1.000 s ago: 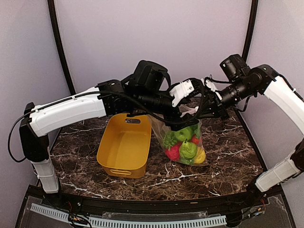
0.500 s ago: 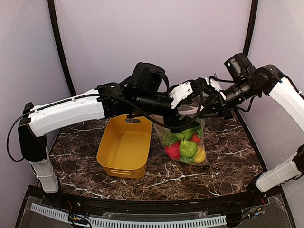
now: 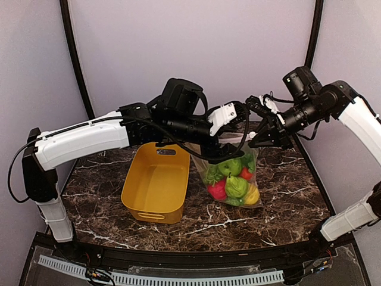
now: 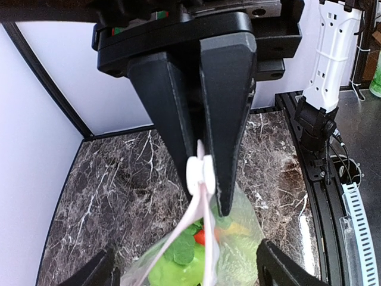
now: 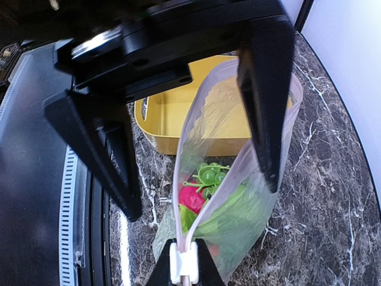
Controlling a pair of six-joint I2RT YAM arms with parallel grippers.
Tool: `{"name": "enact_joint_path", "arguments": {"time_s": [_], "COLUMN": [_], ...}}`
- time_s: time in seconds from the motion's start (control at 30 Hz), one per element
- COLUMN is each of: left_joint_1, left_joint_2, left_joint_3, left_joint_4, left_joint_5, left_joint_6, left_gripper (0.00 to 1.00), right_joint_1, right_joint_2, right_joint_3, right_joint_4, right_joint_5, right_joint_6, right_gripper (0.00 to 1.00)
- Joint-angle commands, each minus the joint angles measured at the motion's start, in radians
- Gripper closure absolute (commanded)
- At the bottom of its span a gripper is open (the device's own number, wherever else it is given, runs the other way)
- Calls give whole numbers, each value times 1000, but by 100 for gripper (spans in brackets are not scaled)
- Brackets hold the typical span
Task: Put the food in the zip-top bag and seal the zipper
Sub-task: Pass from the right arm to the left
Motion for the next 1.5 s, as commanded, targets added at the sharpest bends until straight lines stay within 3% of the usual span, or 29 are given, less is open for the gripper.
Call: {"name": "enact_joint_path", "arguments": {"time_s": [0.0, 0.17, 0.33, 0.37, 0.6, 0.7, 0.73, 0.8, 0.93, 1.03, 1.3, 1.47], "left_joint_1": [61, 82, 86, 86, 89, 89, 89, 89, 88, 87, 88, 89], "left_joint_2": [15, 78, 87, 84, 61, 47, 45, 36, 10, 0, -3, -6], "left_joint_3": [32, 99, 96, 94, 67, 50, 47, 37, -1, -25, -34, -35], "left_joint_4": [-24, -91, -75, -64, -23, 3, 7, 17, 48, 63, 67, 66], "left_joint_5": [-21, 35, 88, 90, -30, -100, -111, -132, -145, -144, -130, -108], "left_joint_6": [-30, -13, -34, -44, -85, -101, -113, -129, -150, -152, -161, -165], "left_gripper": [22, 24, 43, 52, 82, 93, 94, 96, 96, 96, 92, 93], "right_joint_1": [17, 24, 24, 24, 24, 24, 24, 22, 9, -14, -32, -31], "right_joint_2": [-27, -17, -30, -32, -34, -35, -34, -33, -56, -74, -71, -67], "right_joint_3": [42, 42, 30, 30, 13, -18, -26, -36, -51, -48, -50, -70], "right_joint_4": [-38, -65, -44, -40, -15, 17, 25, 27, 50, 73, 108, 145], "right_joint_5": [-102, -102, -87, -87, -85, -83, -82, -89, -99, -101, -94, -49], "right_joint_6": [-69, -81, -83, -83, -76, -50, -34, -20, -3, 8, 18, 34], "right_gripper": [97, 96, 96, 96, 96, 84, 73, 64, 61, 64, 86, 86]}}
